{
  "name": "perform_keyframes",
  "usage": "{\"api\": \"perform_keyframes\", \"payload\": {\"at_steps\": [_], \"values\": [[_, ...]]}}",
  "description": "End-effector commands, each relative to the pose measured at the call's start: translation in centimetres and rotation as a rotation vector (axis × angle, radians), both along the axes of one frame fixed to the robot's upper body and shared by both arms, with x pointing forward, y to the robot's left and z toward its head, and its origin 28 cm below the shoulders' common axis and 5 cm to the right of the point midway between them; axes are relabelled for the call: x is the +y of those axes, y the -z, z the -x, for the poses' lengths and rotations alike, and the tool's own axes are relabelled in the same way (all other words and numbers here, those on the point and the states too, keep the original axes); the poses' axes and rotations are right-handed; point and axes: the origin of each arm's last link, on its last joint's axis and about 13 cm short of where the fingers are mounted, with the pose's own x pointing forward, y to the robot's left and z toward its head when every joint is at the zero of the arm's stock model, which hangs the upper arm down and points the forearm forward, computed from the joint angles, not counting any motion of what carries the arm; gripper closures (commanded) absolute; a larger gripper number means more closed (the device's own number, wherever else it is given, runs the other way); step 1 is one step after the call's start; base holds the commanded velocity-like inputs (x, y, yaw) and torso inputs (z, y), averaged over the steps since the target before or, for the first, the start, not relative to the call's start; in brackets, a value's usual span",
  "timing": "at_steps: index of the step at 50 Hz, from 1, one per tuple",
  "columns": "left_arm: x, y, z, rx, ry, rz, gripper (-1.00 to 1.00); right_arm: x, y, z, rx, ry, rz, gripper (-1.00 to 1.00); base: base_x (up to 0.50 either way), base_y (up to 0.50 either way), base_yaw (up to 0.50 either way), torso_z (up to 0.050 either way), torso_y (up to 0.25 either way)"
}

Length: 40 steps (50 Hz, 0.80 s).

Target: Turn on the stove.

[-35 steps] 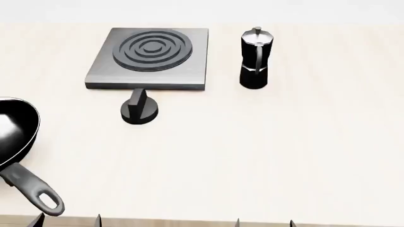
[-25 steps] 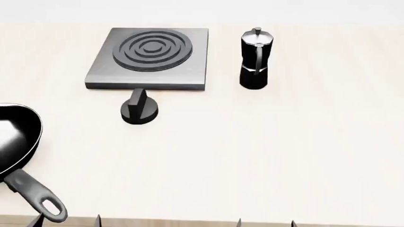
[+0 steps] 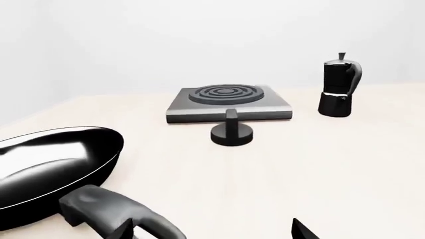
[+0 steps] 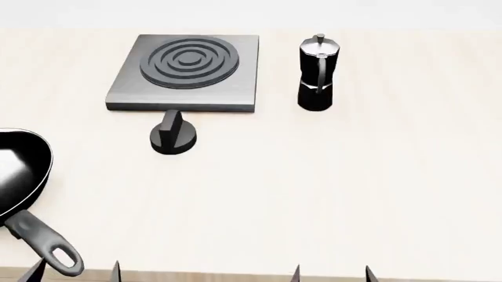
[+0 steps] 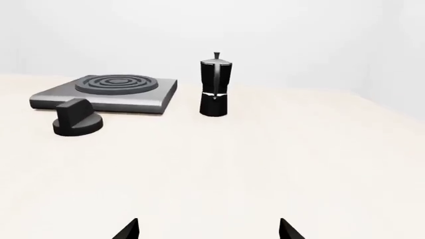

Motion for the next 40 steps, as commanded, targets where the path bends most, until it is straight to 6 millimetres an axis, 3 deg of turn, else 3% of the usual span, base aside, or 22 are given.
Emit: {"api": "perform_keyframes", "payload": {"at_steps": [1,5,19,36,37,40], "values": [[-0.1,-2.3,0.7,-0.019,0.013,-0.012,-1.0,0.1,-3.2,0.8,-0.029,-0.009,0.033,-1.0,0.0,0.0,0.0,0.0,0.0],[-0.2,-3.7,1.0,-0.045,0.016,-0.021,-1.0,0.1,-5.1,1.1,-0.057,-0.014,0.042,-1.0,0.0,0.0,0.0,0.0,0.0],[-0.2,-7.4,0.8,-0.117,0.031,-0.011,-1.0,-0.5,-9.0,1.4,-0.116,0.002,0.088,-1.0,0.0,0.0,0.0,0.0,0.0],[-0.3,-11.5,0.1,-0.208,0.046,0.015,-1.0,-0.5,-12.3,1.3,-0.21,-0.012,0.1,-1.0,0.0,0.0,0.0,0.0,0.0],[-0.2,-13.8,0.0,-0.264,0.046,0.031,-1.0,-0.5,-14.3,1.7,-0.244,-0.016,0.13,-1.0,0.0,0.0,0.0,0.0,0.0],[-0.2,-14.0,0.1,-0.263,0.047,0.031,-1.0,-0.5,-14.5,1.7,-0.245,-0.016,0.129,-1.0,0.0,0.0,0.0,0.0,0.0]]}}
